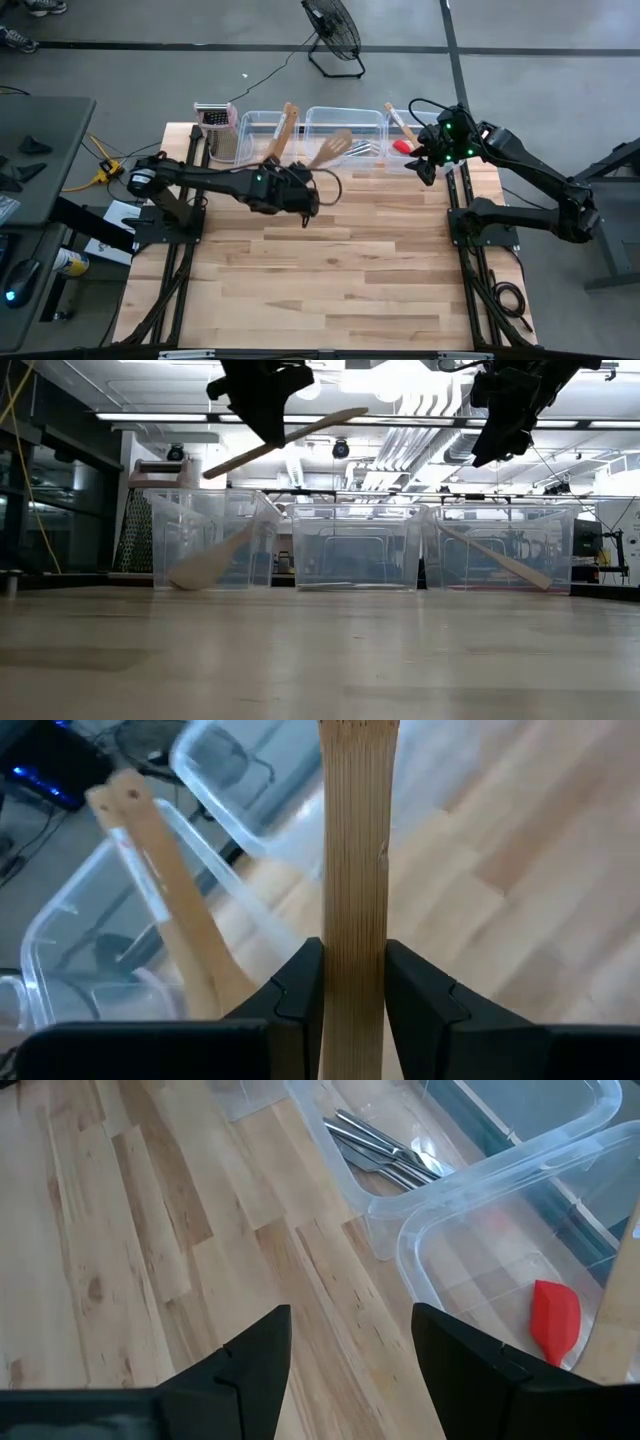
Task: Pick & Place Kitchen Items
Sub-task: Put the brown slotted serving spoon into the left transparent container
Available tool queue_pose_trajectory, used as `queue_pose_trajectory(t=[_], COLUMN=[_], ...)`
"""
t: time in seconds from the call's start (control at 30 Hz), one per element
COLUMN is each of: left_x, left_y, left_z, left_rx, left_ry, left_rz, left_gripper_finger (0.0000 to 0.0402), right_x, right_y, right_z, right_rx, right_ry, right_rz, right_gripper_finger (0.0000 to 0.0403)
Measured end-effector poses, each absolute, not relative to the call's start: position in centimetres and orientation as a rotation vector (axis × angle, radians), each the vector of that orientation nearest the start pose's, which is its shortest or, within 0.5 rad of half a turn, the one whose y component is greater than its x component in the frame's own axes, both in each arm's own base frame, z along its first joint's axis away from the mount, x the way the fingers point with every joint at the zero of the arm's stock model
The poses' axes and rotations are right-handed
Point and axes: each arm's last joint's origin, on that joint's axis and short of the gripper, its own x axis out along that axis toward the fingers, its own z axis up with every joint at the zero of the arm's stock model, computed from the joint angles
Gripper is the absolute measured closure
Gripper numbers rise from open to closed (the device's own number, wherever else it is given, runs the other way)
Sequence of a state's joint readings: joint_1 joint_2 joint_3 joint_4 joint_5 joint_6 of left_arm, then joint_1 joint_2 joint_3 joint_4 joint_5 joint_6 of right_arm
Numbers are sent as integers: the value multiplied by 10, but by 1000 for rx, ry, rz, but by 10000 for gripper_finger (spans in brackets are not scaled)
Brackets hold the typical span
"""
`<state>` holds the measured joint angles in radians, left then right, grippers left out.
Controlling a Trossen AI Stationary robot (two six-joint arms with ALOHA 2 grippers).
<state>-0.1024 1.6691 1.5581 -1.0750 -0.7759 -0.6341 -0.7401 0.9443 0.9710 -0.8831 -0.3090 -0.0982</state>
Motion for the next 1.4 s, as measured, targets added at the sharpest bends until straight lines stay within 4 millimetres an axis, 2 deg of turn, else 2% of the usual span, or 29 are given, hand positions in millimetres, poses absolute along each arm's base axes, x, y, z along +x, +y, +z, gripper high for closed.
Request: queue_pose_trajectory(t=[0.3, 0.6, 0.7, 0.93, 1.4], left_x=[324, 307, 304, 294, 288], left_y=[26, 67, 82, 104, 133], left_z=[335, 341, 335, 302, 272], left_rx=[-88, -99, -128, -188, -381], left_ry=[712, 737, 749, 808, 839], left_rz=[1041, 1178, 1223, 1301, 1234], left_gripper_finger=[323, 323, 323, 323, 323], right_x=[132, 132, 132, 132, 132], right_y=[-110, -110, -110, -110, -110], right_z=[312, 312, 312, 312, 312], right_rx=[329, 338, 348, 354, 374], right_ry=[765, 763, 761, 760, 751], right_rz=[-387, -390, -394, -397, -412], right_gripper_finger=[202, 202, 202, 202, 202])
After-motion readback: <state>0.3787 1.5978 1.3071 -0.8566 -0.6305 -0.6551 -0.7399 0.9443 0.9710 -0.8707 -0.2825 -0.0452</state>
